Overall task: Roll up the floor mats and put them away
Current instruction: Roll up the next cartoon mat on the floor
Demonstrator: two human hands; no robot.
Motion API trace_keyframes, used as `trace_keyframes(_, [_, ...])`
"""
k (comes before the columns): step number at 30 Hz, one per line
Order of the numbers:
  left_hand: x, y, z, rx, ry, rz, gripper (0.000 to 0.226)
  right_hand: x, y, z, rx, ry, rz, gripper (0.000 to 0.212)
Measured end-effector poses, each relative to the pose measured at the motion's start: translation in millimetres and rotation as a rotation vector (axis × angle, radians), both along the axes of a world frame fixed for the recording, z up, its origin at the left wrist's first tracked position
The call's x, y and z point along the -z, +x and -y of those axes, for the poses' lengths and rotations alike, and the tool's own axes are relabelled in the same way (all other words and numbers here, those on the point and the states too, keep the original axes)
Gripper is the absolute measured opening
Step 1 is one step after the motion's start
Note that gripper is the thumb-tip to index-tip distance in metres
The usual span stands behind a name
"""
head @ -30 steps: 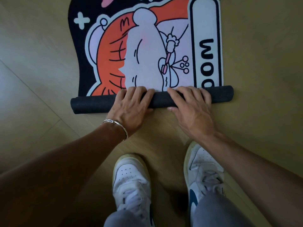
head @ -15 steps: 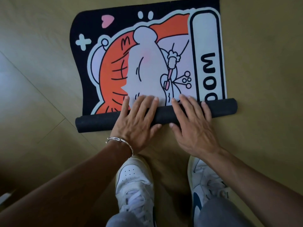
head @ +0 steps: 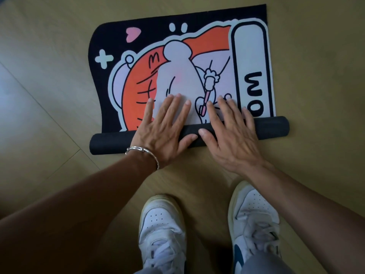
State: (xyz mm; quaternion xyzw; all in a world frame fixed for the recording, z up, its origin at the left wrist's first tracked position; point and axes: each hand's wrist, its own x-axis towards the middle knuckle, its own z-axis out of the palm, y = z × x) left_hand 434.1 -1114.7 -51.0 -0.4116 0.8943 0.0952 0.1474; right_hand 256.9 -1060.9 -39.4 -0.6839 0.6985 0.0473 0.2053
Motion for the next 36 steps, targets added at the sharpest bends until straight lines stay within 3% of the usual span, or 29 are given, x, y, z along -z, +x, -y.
trace_keyframes(7, [-6.5,-7.4,25.1,-0.087,-0.082,0.042,0.076,-2.8,-4.2,33.5,-0.017,0.005,-0.032,0.077])
trace_keyframes(18, [-19.4,-17.8,49.7,-0.243,0.013,0.044,0.075,1.2,-8.5,72.0,-0.02,0.09,-0.079,0.066])
trace_keyframes(23, [-11.5,-3.1,18.0,-0.004,0.054,0.019,0.079,0.9,-6.3,66.9,-0.024,0.08,-0.094,0.067])
trace_keyframes(28, [-9.2,-2.1,16.8,0.045,0.08,0.093,0.083,-1.2,-2.4,48.9,-0.045,-0.069,-0.046,0.072])
trace_keyframes(36, [-2.5,2.0,-0.9,0.038,0.013,0.023,0.067,2.4,-5.8,4.4,-0.165,-0.207,-0.037,0.056])
